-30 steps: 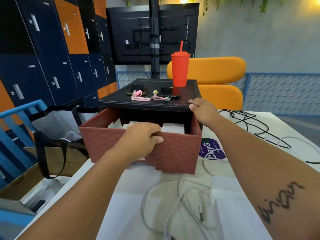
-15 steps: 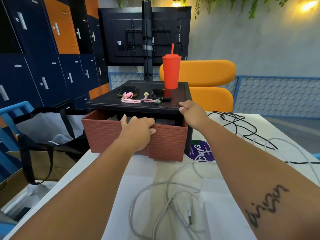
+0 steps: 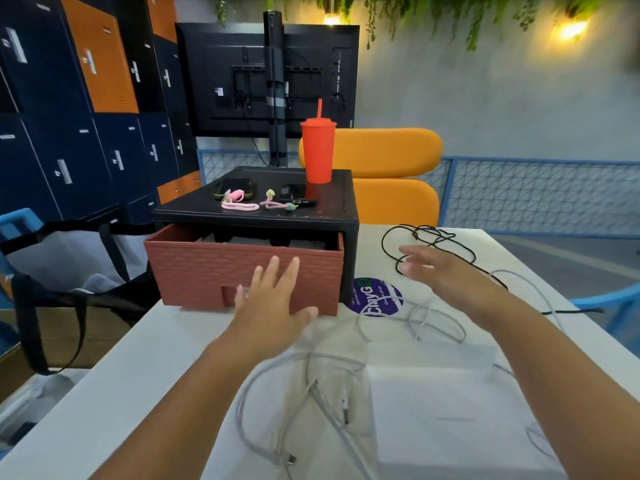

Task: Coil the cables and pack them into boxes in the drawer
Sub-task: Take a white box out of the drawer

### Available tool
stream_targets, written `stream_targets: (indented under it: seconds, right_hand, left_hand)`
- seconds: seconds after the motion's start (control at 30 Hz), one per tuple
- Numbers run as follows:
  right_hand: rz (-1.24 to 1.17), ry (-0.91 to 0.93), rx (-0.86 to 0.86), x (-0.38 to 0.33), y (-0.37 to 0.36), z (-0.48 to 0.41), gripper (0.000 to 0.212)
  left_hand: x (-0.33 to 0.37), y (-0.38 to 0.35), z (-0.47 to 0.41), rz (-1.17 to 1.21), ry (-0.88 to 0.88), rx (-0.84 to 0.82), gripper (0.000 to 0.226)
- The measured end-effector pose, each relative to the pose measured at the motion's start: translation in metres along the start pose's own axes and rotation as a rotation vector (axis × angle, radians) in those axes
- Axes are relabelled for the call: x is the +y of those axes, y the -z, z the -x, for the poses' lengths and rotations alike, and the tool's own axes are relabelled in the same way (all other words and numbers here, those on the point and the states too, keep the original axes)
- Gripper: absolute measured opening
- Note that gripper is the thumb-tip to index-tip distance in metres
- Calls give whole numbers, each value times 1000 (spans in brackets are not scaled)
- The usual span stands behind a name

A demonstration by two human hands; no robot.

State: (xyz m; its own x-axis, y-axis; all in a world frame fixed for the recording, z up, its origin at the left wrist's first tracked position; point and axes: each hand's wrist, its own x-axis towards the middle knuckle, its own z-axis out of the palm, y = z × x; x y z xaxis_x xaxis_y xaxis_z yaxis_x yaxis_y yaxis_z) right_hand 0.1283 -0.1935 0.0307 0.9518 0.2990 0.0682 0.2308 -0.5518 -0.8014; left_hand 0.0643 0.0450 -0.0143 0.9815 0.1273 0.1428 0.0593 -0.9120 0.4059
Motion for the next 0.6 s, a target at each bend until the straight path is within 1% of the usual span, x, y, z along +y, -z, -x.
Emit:
stream_targets:
  seconds: [0.1, 0.17, 0.23, 0.3, 0.43, 0.53, 0.6]
  right_hand:
    - [28, -45, 15, 22, 3, 49, 42]
    - [88, -66, 68, 38, 3, 77, 44]
    - [142, -132, 175, 53, 2, 101, 47]
    - [184, -229, 245, 65, 1, 120, 51]
    - [101, -333, 207, 76, -15, 141, 54]
    - [41, -339, 217, 73, -21, 148, 56]
    - [-10, -315, 252, 67, -21, 151, 55]
  left_hand:
    - [19, -20, 44, 281, -8, -92, 69]
    - [28, -33, 66, 349, 5, -129, 67]
    - [37, -46, 81, 284, 25, -174, 65]
    - [48, -57, 92, 185, 28, -213, 62]
    - [65, -71, 103, 147, 7, -256, 58]
    - [71, -76, 105, 187, 19, -280, 62]
    - [71, -77, 107, 262, 9, -259, 62]
